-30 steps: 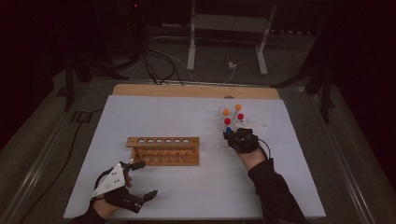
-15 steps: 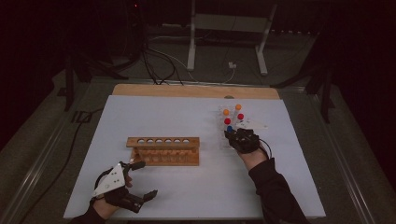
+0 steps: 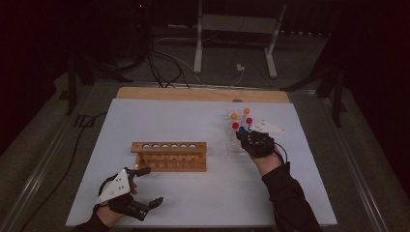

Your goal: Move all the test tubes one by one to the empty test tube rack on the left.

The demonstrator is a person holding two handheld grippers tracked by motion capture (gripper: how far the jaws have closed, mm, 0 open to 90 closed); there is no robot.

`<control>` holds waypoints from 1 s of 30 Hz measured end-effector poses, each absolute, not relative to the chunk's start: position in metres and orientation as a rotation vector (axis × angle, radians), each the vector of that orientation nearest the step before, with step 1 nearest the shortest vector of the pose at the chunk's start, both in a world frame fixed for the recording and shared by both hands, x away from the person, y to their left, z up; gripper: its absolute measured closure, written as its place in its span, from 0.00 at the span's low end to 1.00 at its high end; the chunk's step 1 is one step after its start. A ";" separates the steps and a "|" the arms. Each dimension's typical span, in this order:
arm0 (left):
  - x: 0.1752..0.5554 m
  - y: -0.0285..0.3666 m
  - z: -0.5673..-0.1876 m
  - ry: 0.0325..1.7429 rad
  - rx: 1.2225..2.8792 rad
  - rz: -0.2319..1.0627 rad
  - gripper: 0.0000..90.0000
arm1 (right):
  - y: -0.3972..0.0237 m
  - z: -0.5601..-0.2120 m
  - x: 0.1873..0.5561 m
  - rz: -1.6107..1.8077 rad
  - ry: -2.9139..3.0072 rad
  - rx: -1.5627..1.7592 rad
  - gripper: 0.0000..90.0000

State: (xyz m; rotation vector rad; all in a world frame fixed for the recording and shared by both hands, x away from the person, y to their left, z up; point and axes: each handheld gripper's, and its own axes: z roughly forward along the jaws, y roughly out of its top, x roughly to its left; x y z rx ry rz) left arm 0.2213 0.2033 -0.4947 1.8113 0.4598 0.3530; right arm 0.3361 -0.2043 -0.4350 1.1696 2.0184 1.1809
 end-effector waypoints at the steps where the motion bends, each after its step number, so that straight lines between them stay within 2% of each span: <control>1: 0.221 0.203 -0.495 0.461 1.812 0.353 0.01 | -0.205 -0.433 0.335 1.184 2.015 1.162 0.85; 15: 0.222 0.203 -0.494 0.471 1.807 0.352 0.01 | -0.206 -0.412 0.317 1.238 2.006 1.091 0.85; 30: 0.219 0.194 -0.484 0.498 1.808 0.274 0.01 | -0.177 -0.432 0.284 1.241 2.230 0.966 0.85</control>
